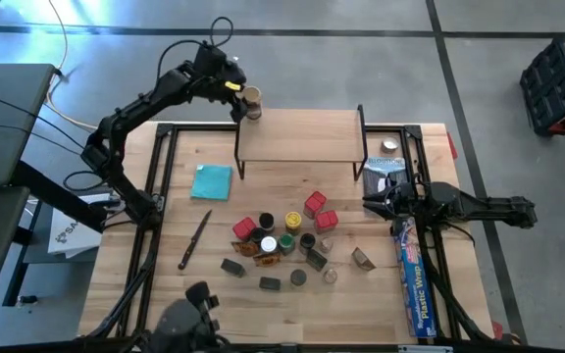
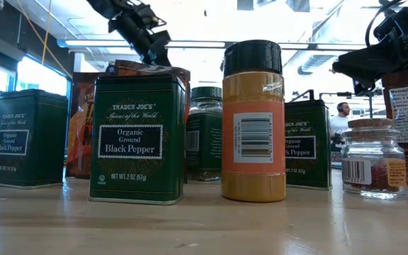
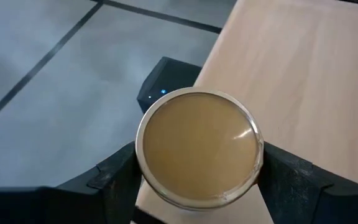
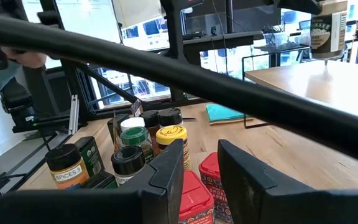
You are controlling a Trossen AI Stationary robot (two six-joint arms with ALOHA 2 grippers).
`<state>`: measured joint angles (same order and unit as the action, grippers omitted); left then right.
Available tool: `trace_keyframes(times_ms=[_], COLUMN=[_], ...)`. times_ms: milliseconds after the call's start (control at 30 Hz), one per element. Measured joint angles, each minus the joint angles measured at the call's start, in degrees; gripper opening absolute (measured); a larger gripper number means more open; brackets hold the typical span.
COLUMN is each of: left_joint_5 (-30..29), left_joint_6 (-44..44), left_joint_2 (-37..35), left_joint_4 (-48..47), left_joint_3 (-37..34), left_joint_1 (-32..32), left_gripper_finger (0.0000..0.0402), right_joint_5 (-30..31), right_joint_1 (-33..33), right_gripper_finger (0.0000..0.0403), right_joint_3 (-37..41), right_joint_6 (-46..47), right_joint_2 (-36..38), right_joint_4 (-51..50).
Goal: Shelf spices
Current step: Put the gold seasoning bottle on the shelf
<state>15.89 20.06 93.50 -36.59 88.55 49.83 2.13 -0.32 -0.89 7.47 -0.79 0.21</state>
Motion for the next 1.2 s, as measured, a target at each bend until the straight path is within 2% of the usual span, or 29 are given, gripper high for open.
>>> trace_keyframes(times_ms=[233, 600, 967, 1200], left_joint_5=[3.11, 3.07, 2.65, 2.67], left_joint_6=[1.15, 1.15, 1.65, 3.12], left_joint_2=[1.51, 2.24, 2.26, 2.26], left_joint_4=[0.05, 0.2, -0.24, -0.19], left_joint_3=[0.02, 0.11, 0.09, 0.79], left_joint_1=[2.11, 2.33, 2.33, 2.33], left_gripper_finger=[0.0268, 0.0271, 0.0316, 0.0324], right_joint_5=[0.0, -0.01, 0.0, 0.0], right_joint_1=[0.0, -0.01, -0.01, 0.0], right_gripper_finger=[0.0094, 0.0094, 0.0094, 0.0094], right_joint_3=[0.0, 0.0, 0.0, -0.01], right_joint_6=[0.01, 0.01, 0.01, 0.01], right_joint_2=[0.02, 0.01, 0.02, 0.01], right_joint_4=[0.0, 0.0, 0.0, 0.0])
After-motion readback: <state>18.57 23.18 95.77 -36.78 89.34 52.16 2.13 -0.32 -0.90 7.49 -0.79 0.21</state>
